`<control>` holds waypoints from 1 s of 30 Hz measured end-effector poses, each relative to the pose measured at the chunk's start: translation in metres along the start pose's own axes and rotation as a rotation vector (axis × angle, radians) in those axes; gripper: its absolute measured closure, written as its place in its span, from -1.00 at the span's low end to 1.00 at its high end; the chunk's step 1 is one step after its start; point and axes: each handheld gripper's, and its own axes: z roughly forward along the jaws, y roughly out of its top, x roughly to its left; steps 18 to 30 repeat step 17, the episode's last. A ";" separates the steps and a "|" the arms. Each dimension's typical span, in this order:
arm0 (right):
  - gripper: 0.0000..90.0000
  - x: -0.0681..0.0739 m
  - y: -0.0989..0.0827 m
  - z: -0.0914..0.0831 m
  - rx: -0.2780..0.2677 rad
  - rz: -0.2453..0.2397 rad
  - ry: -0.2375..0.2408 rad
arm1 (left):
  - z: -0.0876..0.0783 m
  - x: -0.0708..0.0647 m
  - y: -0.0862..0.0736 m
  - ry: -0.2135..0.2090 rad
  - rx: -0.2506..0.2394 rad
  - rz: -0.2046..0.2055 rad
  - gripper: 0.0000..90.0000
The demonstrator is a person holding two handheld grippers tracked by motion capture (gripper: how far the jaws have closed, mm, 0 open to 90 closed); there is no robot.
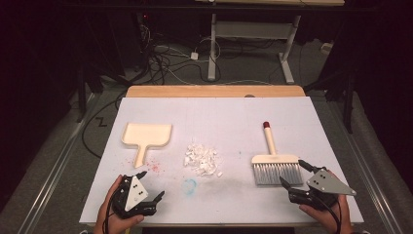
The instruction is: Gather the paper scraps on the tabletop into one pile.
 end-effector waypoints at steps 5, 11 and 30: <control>-0.52 0.002 0.002 -0.002 -0.008 -0.009 0.011 | 0.003 -0.001 0.002 -0.003 0.008 0.007 -0.64; -0.52 0.000 0.002 -0.003 -0.020 -0.008 0.011 | 0.005 -0.001 0.002 -0.008 0.016 0.002 -0.64; -0.52 0.001 0.002 -0.002 -0.010 -0.012 0.016 | 0.009 -0.001 0.003 -0.008 0.030 0.008 -0.64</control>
